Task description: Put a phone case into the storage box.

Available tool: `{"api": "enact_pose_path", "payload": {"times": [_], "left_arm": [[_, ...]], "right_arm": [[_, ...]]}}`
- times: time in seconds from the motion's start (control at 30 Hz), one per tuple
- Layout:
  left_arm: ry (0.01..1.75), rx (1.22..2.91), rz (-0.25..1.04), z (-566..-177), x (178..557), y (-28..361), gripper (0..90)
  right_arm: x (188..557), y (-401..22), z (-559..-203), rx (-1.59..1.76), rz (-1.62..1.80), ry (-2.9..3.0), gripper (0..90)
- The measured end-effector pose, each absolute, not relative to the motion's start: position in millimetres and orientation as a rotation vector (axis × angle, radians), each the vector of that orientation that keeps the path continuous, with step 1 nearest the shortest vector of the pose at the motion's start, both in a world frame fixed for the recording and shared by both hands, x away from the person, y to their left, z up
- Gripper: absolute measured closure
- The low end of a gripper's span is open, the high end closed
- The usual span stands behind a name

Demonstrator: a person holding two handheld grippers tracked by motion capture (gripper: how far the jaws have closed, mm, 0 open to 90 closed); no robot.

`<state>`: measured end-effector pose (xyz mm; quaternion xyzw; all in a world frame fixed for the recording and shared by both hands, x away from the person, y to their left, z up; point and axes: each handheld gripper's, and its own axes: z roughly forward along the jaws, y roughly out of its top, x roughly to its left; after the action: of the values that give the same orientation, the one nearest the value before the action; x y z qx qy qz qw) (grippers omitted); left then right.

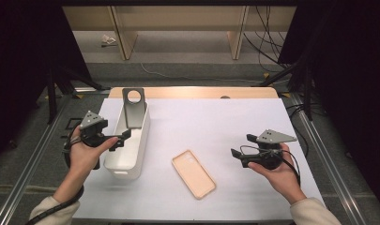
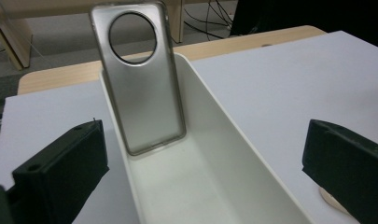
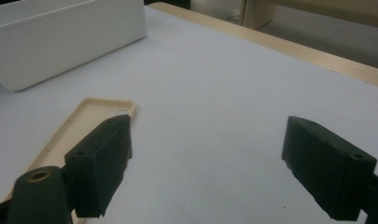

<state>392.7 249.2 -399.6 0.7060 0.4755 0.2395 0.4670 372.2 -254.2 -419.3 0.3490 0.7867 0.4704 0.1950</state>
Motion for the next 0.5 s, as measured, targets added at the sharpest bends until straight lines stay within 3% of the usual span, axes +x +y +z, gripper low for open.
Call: {"api": "enact_pose_path", "payload": {"times": [0.5], "left_arm": [[1.075, 1.749, 0.587, -415, 348, 224, 0.2]], "right_arm": [[373, -248, -422, 0.967, 1.321, 2.239, 16.4]]}}
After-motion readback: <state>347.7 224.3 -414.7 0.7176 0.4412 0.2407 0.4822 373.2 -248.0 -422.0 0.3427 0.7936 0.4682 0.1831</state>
